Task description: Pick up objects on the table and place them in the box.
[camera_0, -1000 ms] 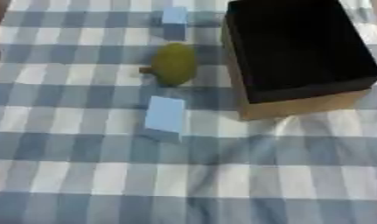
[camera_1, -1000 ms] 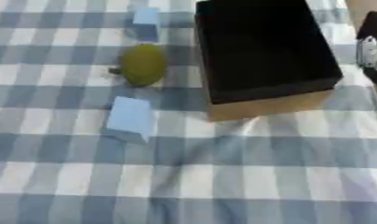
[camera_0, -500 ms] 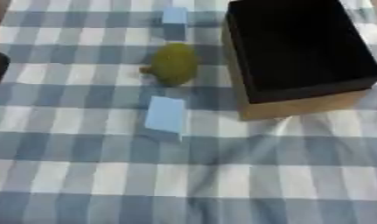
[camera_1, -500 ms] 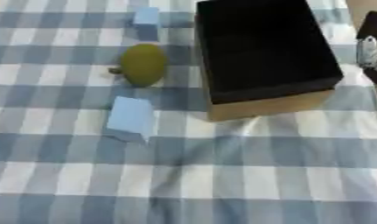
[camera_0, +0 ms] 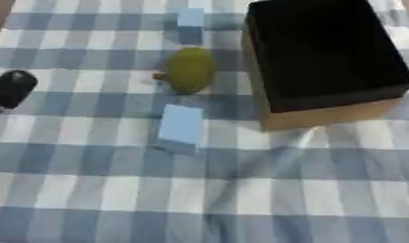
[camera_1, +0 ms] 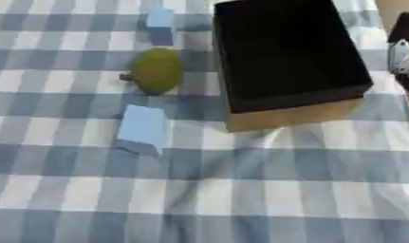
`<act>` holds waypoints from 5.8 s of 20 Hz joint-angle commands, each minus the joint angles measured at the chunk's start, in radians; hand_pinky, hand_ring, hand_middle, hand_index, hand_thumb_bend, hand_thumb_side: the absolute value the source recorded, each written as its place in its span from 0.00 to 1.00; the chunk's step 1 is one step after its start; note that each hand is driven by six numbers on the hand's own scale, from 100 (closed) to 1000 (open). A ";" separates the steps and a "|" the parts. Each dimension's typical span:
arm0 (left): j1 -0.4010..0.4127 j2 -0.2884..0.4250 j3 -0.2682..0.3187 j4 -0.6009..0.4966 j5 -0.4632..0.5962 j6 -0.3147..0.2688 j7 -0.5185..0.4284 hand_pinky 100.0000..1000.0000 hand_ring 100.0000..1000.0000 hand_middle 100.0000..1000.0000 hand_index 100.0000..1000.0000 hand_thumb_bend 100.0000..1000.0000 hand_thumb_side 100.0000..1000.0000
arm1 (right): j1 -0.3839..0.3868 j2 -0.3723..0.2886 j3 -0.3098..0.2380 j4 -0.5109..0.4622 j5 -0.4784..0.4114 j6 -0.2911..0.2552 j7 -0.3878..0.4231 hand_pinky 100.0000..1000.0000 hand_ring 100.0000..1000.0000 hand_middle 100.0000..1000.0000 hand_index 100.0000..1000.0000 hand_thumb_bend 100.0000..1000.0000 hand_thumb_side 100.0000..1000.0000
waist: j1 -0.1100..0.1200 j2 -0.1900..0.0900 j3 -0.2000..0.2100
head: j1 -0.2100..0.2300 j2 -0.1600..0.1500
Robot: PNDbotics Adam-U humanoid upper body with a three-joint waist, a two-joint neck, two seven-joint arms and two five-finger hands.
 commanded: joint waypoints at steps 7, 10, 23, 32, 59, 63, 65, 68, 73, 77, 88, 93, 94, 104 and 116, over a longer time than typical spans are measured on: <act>-0.165 -0.021 -0.171 -0.014 -0.002 0.098 -0.136 0.88 0.86 0.81 0.91 0.33 0.63 | 0.003 -0.039 0.001 -0.014 -0.004 -0.002 0.016 0.88 0.93 0.63 0.89 0.00 0.39 | 0.019 -0.053 0.004 | 0.001 0.017; -0.223 -0.052 -0.229 -0.014 -0.002 0.142 -0.180 0.91 0.88 0.82 0.92 0.37 0.61 | 0.007 -0.040 0.002 -0.014 -0.005 -0.001 0.020 0.88 0.93 0.63 0.89 0.00 0.39 | 0.022 -0.058 0.007 | -0.003 0.023; -0.420 -0.186 -0.411 -0.014 0.005 0.316 -0.384 0.94 0.90 0.82 0.92 0.50 0.47 | 0.015 -0.043 0.002 -0.014 -0.011 0.006 0.023 0.88 0.93 0.62 0.89 0.00 0.40 | 0.033 -0.070 0.023 | -0.032 0.045; -0.429 -0.196 -0.457 -0.014 -0.059 0.370 -0.539 0.96 0.91 0.81 0.94 0.48 0.17 | 0.023 -0.038 0.001 -0.014 -0.014 0.011 0.023 0.88 0.94 0.61 0.89 0.00 0.41 | 0.037 -0.071 0.023 | -0.032 0.053; -0.388 -0.378 -0.401 0.227 -0.330 0.502 -0.593 0.94 0.89 0.79 0.92 0.57 0.34 | 0.029 -0.003 0.014 -0.014 -0.045 0.012 0.069 0.88 0.95 0.58 0.89 0.00 0.41 | 0.041 -0.067 0.010 | -0.011 0.059; -0.384 -0.404 -0.407 0.301 -0.356 0.482 -0.575 0.93 0.87 0.79 0.91 0.57 0.34 | 0.030 0.003 0.015 -0.014 -0.050 0.012 0.074 0.88 0.96 0.58 0.89 0.00 0.41 | 0.043 -0.064 0.003 | -0.008 0.057; -0.383 -0.415 -0.409 0.331 -0.365 0.472 -0.571 0.93 0.87 0.78 0.91 0.57 0.34 | 0.029 0.006 0.015 -0.014 -0.052 0.013 0.077 0.88 0.96 0.57 0.89 0.00 0.41 | 0.044 -0.062 0.000 | -0.006 0.056; -0.380 -0.424 -0.411 0.365 -0.375 0.458 -0.569 0.92 0.86 0.78 0.90 0.58 0.34 | 0.029 0.012 0.016 -0.014 -0.055 0.014 0.080 0.88 0.96 0.57 0.89 0.00 0.41 | 0.045 -0.059 -0.004 | -0.004 0.055; -0.373 -0.432 -0.415 0.396 -0.387 0.438 -0.576 0.91 0.85 0.77 0.89 0.58 0.34 | 0.029 0.019 0.014 -0.014 -0.059 0.015 0.080 0.88 0.97 0.57 0.89 0.00 0.41 | 0.045 -0.055 -0.009 | 0.000 0.056; -0.368 -0.439 -0.418 0.413 -0.391 0.425 -0.589 0.90 0.84 0.76 0.88 0.59 0.35 | 0.029 0.025 0.013 -0.014 -0.061 0.016 0.080 0.88 0.97 0.57 0.89 0.00 0.41 | 0.044 -0.053 -0.010 | 0.002 0.055; -0.352 -0.481 -0.431 0.505 -0.449 0.395 -0.582 0.83 0.79 0.70 0.83 0.52 0.37 | 0.032 0.041 0.012 -0.014 -0.072 0.017 0.085 0.88 0.98 0.56 0.89 0.00 0.41 | 0.041 -0.051 -0.016 | 0.007 0.054; -0.343 -0.499 -0.426 0.532 -0.460 0.388 -0.539 0.75 0.70 0.59 0.74 0.30 0.33 | 0.036 0.048 0.010 -0.014 -0.078 0.018 0.086 0.88 0.98 0.56 0.89 0.00 0.41 | 0.038 -0.048 -0.016 | 0.008 0.055; -0.340 -0.498 -0.424 0.528 -0.455 0.389 -0.531 0.74 0.70 0.58 0.73 0.28 0.34 | 0.037 0.048 0.010 -0.014 -0.079 0.018 0.087 0.88 0.98 0.56 0.89 0.00 0.41 | 0.038 -0.048 -0.016 | 0.007 0.056; -0.344 -0.371 -0.374 0.184 -0.308 0.460 -0.583 0.70 0.66 0.55 0.70 0.05 0.32 | 0.062 0.050 0.002 -0.014 -0.071 0.027 0.085 0.89 0.98 0.56 0.89 0.00 0.41 | 0.045 -0.049 -0.010 | -0.007 0.057; -0.450 -0.404 -0.273 0.025 -0.284 0.548 -0.630 0.70 0.66 0.55 0.71 0.00 0.28 | 0.054 0.039 0.002 -0.014 -0.071 0.021 0.076 0.89 0.97 0.56 0.89 0.00 0.41 | 0.039 -0.063 -0.012 | -0.008 0.036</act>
